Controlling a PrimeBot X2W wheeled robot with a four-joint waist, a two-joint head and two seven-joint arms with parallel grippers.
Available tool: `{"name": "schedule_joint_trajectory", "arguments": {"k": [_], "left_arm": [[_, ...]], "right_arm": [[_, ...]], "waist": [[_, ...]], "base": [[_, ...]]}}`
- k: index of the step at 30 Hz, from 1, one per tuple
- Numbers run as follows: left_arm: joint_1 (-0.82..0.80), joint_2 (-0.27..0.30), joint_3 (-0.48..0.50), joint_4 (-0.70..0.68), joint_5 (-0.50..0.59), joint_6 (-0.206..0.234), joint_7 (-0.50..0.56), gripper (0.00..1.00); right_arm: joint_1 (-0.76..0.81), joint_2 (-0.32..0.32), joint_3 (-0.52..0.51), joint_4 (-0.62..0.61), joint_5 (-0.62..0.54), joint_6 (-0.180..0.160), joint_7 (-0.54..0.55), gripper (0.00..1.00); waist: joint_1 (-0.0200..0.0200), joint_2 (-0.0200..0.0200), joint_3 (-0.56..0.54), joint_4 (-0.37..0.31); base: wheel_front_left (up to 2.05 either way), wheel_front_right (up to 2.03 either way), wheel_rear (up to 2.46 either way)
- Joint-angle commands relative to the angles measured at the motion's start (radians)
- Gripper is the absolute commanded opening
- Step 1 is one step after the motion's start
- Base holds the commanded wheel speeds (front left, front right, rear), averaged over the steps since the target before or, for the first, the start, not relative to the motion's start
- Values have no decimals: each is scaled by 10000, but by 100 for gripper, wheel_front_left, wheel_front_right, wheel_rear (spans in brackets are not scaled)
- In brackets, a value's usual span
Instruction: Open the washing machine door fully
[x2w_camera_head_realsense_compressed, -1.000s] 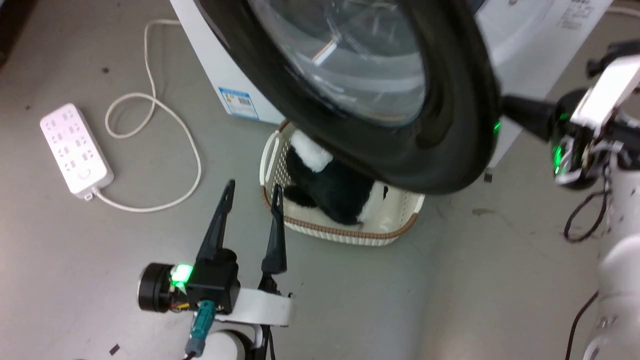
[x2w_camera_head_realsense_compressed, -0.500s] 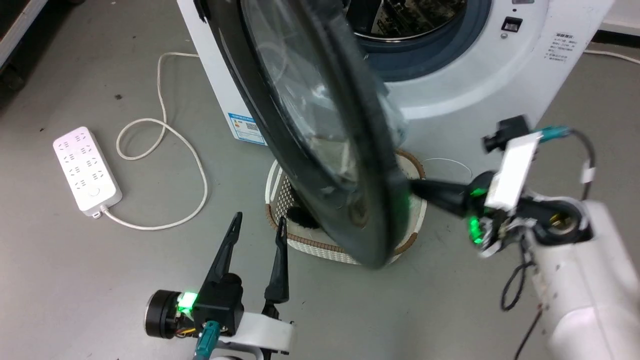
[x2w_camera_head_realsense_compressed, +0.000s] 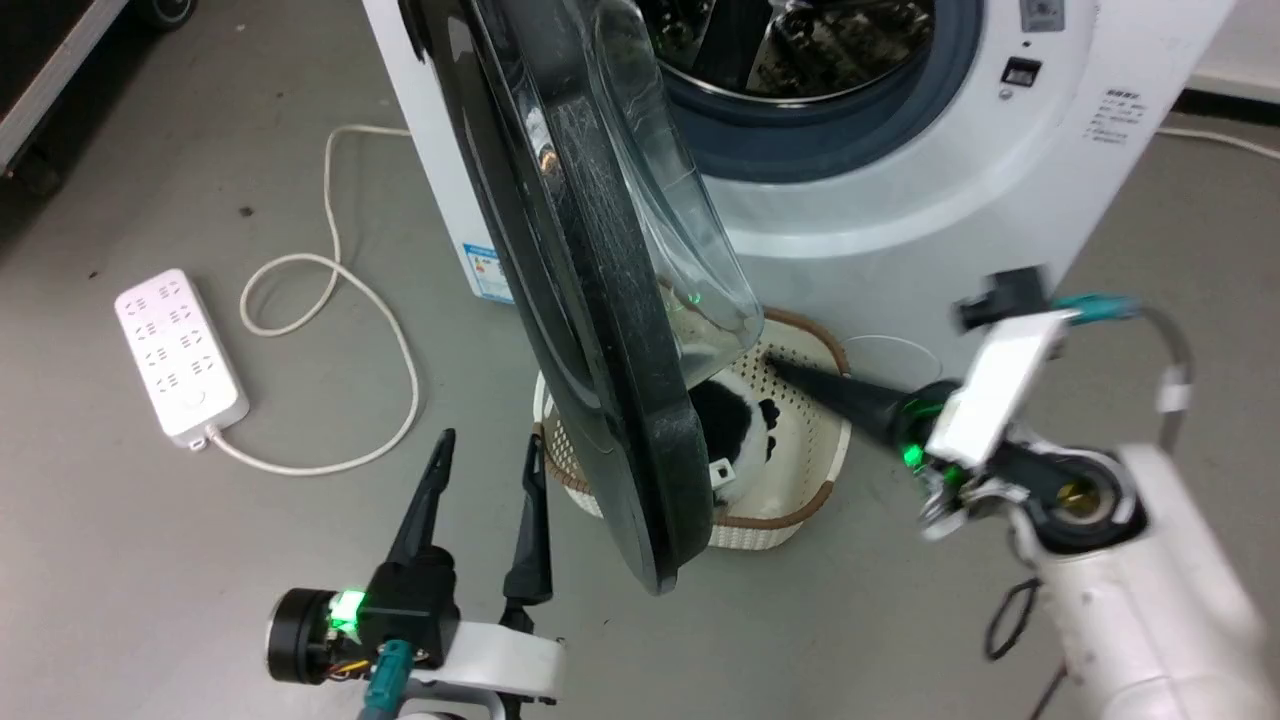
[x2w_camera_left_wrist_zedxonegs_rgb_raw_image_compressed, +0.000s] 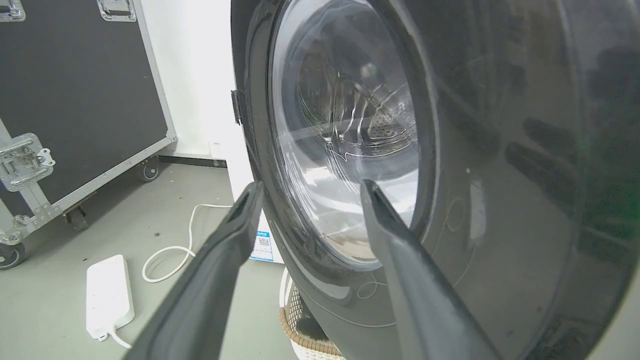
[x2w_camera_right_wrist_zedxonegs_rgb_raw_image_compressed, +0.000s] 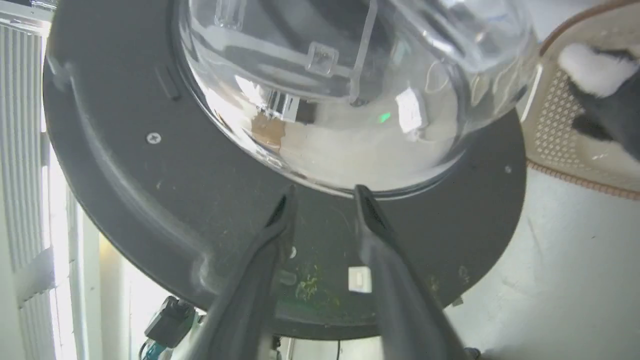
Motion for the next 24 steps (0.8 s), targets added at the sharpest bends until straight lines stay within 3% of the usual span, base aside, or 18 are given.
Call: {"name": "schedule_joint_trajectory", "arguments": {"k": [1, 4, 8, 9, 10, 13, 17, 24], "left_arm": [[143, 16, 122, -46, -28, -49, -53, 100], [180, 16, 272, -90, -62, -102, -53, 100], [246, 16, 542, -146, -78, -203, -53, 100], [274, 16, 629, -149, -68, -248, -53, 100], [396, 69, 886, -124, -61, -515, -53, 100], [501, 94, 1239, -142, -63, -641, -53, 100], [637, 97, 1433, -125, 36, -873, -53, 100], [860, 67, 1596, -15, 26, -1073, -53, 100]], "right_arm": [[222, -276, -265, -338, -341, 12, -509, 100], [415, -895, -522, -1331, -1489, 12, -1900, 100], [1069, -2118, -136, -2872, -4042, 12, -4812, 100], [1278, -2479, 78, -3161, -4725, 12, -5538, 100], [1875, -3308, 610, -3666, -6542, 12, -7612, 100], [2449, -3677, 624, -3656, -8264, 12, -9289, 100], [3410, -3052, -452, -3611, -10116, 12, -10293, 100], [5460, -997, -2156, -4745, -12326, 12, -10518, 100]], "waist": [[0, 0, -150, -134], [0, 0, -314, -341], [0, 0, -504, -686], [0, 0, -557, -776], [0, 0, -667, -1114], [0, 0, -745, -1432], [0, 0, -891, -1681], [0, 0, -1068, -1856]], "base": [[0, 0, 0], [0, 0, 0], [0, 0, 0], [0, 0, 0], [0, 0, 0], [0, 0, 0], [0, 0, 0], [0, 0, 0]]}}
